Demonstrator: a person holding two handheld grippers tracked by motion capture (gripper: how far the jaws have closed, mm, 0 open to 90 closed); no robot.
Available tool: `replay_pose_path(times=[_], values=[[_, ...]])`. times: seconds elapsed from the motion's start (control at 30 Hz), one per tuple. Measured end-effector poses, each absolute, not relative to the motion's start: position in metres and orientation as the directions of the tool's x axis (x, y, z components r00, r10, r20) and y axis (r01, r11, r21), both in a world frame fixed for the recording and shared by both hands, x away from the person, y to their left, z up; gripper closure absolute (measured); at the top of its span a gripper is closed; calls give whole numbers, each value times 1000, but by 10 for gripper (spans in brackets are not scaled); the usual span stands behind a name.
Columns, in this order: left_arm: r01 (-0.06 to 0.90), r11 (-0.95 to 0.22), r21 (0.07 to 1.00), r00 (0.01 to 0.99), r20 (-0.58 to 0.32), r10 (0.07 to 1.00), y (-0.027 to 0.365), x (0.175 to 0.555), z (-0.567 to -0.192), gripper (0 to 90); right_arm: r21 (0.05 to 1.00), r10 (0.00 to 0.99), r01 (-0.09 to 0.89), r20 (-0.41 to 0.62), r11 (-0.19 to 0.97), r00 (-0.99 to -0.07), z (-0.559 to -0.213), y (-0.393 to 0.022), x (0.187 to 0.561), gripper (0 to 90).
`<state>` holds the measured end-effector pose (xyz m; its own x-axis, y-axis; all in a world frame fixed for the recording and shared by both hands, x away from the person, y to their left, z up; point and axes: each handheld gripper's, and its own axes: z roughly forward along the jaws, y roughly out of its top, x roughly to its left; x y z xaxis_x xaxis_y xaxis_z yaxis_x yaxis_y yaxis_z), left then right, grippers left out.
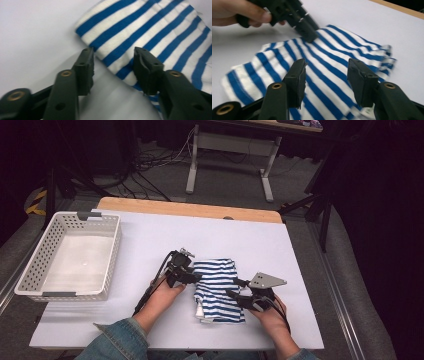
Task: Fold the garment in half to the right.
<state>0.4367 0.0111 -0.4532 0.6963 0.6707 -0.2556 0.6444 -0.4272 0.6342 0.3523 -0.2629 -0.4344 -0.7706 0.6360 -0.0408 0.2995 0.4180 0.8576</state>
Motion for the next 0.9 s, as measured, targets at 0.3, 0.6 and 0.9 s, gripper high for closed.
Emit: replay_pose_path(times=[0.3, 0.6, 0.9], values=[[653, -406, 639, 694, -290, 659, 9, 439, -450, 842, 885, 707, 320, -15, 339, -707, -432, -295, 361, 477], [622, -394, 677, 674, -207, 709, 32, 453, -433, 846, 900, 729, 312, -9, 304, -684, -445, -309, 376, 220], [629, -391, 672, 638, -158, 754, 45, 482, -429, 844, 910, 755, 302, -19, 285, -655, -451, -312, 386, 64]])
